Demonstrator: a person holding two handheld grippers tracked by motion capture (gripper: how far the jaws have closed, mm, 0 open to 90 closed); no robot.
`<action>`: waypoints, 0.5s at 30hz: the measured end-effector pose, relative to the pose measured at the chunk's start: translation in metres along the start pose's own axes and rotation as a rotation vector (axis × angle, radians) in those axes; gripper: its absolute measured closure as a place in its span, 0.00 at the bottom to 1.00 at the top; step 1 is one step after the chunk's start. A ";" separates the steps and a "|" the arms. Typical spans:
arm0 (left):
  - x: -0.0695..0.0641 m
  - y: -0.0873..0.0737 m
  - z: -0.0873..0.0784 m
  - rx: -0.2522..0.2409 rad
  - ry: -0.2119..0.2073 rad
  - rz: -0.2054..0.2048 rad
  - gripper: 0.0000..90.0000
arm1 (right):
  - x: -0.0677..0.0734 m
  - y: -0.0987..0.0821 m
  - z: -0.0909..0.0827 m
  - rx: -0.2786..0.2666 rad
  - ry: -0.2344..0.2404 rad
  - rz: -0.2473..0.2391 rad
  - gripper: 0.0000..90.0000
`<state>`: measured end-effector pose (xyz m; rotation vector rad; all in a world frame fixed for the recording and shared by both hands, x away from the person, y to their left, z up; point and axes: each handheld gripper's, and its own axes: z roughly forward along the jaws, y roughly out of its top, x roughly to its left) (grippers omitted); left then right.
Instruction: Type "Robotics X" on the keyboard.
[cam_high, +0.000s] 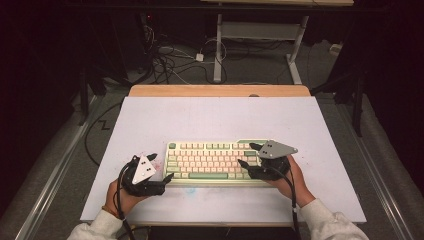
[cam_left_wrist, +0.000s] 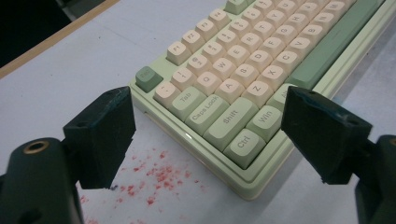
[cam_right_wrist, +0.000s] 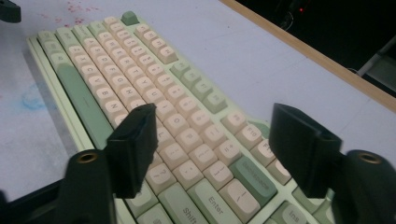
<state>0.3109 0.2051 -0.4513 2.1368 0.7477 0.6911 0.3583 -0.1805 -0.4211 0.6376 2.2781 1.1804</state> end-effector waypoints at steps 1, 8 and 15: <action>0.000 0.000 0.000 -0.001 0.000 0.000 0.19 | 0.000 0.001 0.001 0.000 0.007 -0.001 0.50; 0.000 0.000 0.002 0.020 0.006 0.004 0.19 | 0.003 0.005 0.009 0.017 0.055 -0.031 0.90; -0.001 0.000 0.003 0.026 0.002 0.009 0.19 | 0.006 0.008 0.017 0.048 0.074 -0.043 1.00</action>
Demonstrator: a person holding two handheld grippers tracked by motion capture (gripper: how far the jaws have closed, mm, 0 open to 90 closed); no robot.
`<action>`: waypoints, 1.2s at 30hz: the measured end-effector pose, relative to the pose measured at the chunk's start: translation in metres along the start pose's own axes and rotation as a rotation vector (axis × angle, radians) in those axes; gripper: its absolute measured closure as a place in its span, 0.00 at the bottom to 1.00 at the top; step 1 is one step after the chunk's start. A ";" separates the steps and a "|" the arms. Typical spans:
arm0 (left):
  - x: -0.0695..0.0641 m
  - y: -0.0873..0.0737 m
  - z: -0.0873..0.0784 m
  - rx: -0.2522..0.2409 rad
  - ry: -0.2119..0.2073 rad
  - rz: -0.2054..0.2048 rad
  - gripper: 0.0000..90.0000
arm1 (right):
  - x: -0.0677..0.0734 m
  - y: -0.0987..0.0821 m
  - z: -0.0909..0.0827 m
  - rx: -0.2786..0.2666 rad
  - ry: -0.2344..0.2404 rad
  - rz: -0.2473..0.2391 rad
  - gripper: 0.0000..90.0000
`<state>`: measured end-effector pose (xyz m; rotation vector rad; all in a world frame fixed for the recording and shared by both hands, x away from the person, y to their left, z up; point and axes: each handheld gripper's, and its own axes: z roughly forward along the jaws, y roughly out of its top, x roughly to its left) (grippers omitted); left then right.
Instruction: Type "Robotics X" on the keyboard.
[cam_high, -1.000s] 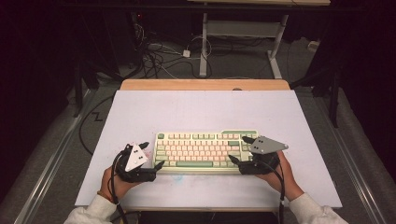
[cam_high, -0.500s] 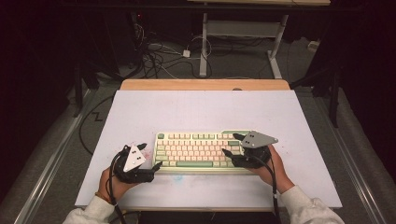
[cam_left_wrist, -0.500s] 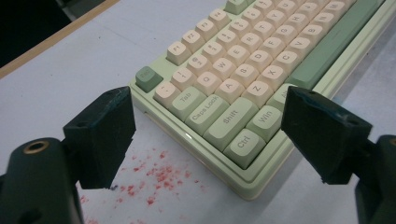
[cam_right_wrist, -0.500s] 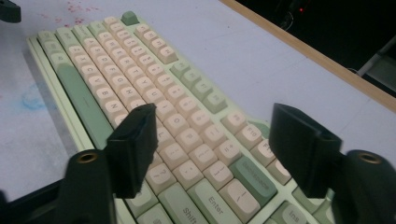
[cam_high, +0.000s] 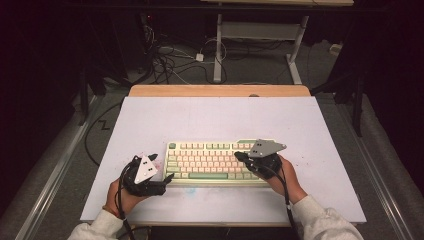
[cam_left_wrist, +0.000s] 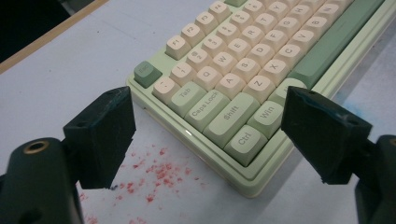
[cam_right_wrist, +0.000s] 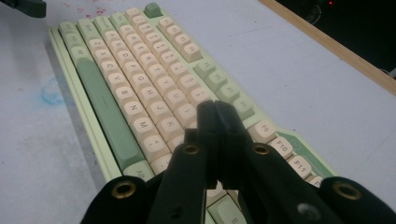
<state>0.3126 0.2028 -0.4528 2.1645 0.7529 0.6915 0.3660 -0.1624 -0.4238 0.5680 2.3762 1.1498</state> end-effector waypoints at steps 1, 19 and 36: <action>0.000 0.000 0.000 -0.001 -0.001 -0.002 0.19 | 0.000 0.000 0.001 0.005 0.001 0.002 1.00; -0.002 0.000 0.004 0.006 -0.018 0.010 0.19 | 0.007 0.007 0.034 0.085 0.011 -0.006 1.00; -0.003 0.000 0.005 0.014 -0.032 0.016 0.19 | 0.007 0.007 0.051 0.144 -0.008 -0.002 1.00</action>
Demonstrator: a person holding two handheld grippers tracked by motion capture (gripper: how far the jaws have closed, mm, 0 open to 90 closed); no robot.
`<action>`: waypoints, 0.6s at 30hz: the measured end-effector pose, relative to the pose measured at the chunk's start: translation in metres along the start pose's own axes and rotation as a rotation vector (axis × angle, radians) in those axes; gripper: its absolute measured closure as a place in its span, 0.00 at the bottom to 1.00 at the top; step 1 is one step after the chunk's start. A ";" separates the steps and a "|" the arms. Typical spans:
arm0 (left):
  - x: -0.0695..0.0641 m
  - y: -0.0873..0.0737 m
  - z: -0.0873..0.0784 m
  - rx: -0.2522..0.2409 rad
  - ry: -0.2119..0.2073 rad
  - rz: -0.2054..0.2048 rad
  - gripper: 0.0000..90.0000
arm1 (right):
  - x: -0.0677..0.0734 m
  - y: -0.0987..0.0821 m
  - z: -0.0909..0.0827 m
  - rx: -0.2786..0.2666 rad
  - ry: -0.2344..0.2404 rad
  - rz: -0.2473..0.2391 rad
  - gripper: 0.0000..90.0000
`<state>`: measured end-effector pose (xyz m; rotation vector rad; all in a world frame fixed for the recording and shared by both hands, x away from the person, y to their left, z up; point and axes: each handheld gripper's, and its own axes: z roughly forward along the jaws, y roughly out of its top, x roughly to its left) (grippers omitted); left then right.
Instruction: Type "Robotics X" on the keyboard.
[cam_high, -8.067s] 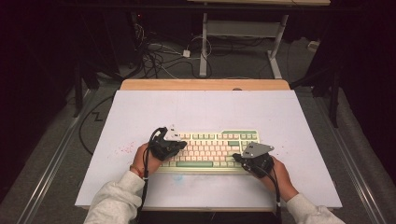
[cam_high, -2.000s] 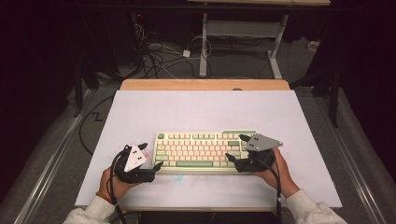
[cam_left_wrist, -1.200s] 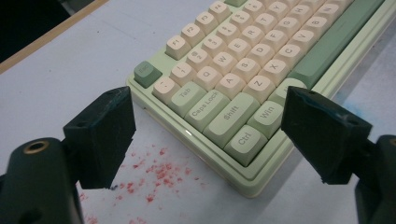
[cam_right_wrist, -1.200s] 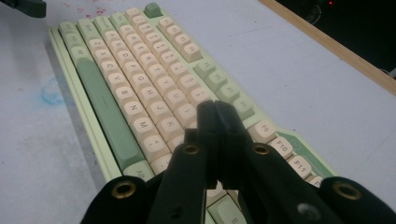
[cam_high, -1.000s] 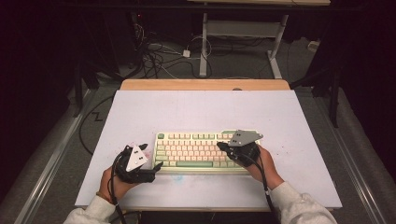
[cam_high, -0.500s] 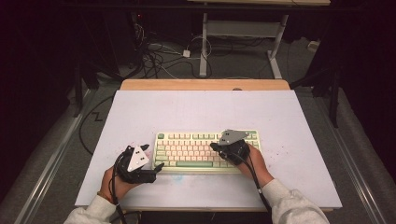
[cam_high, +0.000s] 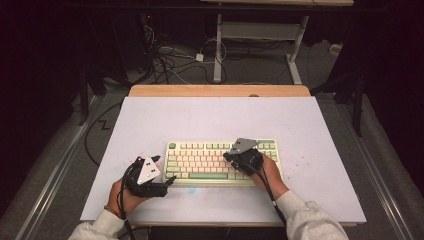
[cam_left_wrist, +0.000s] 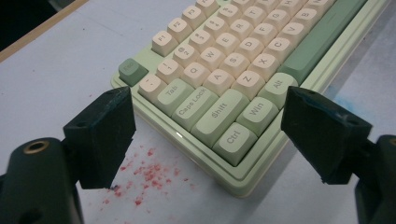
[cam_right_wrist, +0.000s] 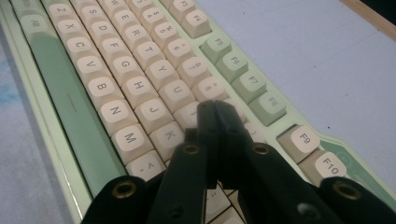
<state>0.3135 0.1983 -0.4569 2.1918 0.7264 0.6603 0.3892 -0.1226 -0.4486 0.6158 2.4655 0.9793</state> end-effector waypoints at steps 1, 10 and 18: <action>0.000 0.000 0.000 0.000 -0.001 0.001 0.19 | 0.000 0.000 0.000 0.003 -0.001 0.000 1.00; -0.001 0.001 0.001 0.004 -0.005 0.003 0.19 | 0.001 0.000 0.002 0.012 -0.010 -0.001 1.00; -0.001 0.001 0.001 0.009 -0.009 0.005 0.19 | 0.005 0.003 0.005 0.064 -0.027 -0.033 1.00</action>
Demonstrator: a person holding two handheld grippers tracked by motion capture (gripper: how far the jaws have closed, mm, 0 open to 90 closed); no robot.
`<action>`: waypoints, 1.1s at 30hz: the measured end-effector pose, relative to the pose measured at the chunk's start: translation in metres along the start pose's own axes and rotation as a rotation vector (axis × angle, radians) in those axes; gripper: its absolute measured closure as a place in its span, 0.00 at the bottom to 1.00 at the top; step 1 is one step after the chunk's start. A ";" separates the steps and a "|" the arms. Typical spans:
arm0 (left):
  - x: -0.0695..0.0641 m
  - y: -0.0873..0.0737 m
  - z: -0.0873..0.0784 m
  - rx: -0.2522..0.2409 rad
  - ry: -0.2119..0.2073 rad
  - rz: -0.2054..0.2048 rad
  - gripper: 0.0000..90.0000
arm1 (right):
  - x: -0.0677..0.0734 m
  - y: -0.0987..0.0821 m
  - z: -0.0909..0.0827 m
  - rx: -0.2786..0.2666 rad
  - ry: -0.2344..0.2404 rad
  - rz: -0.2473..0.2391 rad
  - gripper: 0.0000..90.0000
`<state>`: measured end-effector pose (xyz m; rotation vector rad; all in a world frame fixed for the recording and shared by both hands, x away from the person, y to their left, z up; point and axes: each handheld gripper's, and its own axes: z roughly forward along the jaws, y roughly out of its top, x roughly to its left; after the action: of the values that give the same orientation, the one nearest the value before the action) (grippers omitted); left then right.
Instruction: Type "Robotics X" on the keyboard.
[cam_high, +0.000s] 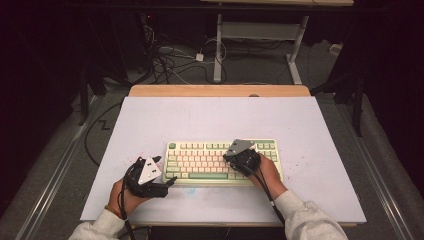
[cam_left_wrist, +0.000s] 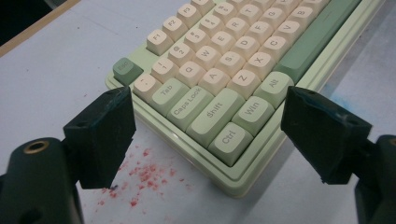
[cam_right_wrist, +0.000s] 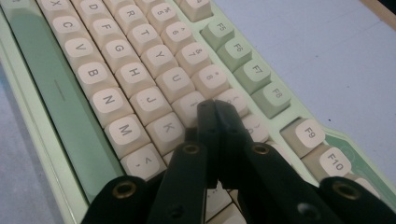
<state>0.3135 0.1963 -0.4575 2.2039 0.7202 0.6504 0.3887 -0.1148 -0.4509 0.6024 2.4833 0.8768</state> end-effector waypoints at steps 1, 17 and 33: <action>0.000 0.000 0.000 -0.001 0.000 0.000 0.19 | 0.000 0.001 0.000 0.008 -0.001 0.000 1.00; 0.000 0.000 -0.001 0.000 0.001 -0.003 0.19 | -0.005 0.001 -0.020 -0.079 -0.003 0.036 1.00; 0.004 0.003 -0.003 -0.016 -0.006 -0.018 0.24 | -0.005 -0.001 -0.042 -0.153 -0.003 0.040 1.00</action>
<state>0.3150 0.1990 -0.4524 2.1817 0.7291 0.6381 0.3706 -0.1381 -0.4205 0.6016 2.3816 1.0681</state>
